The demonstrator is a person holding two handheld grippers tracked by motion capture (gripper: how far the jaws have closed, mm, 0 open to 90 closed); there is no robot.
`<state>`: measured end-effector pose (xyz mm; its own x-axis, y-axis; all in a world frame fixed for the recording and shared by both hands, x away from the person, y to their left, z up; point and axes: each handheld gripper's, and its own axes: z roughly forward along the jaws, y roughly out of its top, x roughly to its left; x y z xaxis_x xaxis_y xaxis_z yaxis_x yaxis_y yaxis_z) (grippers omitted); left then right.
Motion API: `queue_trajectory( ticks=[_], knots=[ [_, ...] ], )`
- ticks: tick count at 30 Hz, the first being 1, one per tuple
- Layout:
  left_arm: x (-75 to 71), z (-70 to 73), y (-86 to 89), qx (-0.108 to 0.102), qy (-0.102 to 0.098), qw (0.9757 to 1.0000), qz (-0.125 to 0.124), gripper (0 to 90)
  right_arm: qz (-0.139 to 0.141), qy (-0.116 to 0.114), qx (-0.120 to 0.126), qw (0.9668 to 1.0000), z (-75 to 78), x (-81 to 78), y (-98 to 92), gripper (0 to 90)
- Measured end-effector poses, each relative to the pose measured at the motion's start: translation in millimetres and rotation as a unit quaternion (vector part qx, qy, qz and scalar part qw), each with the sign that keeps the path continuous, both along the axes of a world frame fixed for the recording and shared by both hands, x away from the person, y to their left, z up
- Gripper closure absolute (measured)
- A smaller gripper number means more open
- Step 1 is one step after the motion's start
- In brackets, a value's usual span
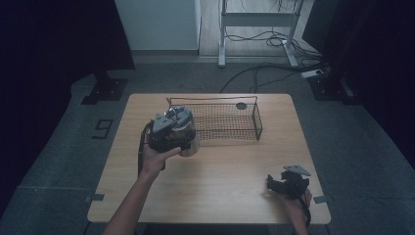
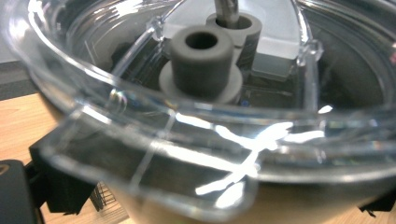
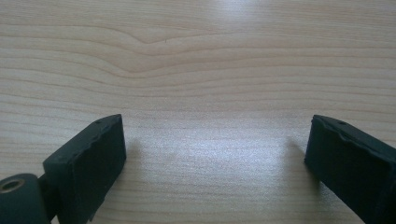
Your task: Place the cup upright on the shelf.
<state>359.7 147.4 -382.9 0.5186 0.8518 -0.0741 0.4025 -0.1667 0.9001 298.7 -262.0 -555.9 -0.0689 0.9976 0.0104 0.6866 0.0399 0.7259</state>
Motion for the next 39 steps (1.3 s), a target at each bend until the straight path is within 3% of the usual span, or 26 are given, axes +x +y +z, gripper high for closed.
queue_trajectory(
  ticks=[13, 24, 39],
  knots=[
    [12.4, 1.6, -4.1, 0.006, 0.002, 1.0000, 0.003, 4.0, 0.000, -0.001, 0.000, 1.0000, -0.1, 0.0, 0.0, 5.1],
    [21.5, 12.1, -9.4, 0.010, -0.008, 0.9999, 0.007, 4.0, 0.000, -0.001, 0.000, 1.0000, -0.2, 0.1, -0.1, 5.1],
    [45.4, 18.4, -10.0, 0.009, 0.005, 0.9999, 0.011, 4.1, -0.001, -0.002, 0.000, 1.0000, -0.2, 0.0, -0.2, 5.6]
  ],
)
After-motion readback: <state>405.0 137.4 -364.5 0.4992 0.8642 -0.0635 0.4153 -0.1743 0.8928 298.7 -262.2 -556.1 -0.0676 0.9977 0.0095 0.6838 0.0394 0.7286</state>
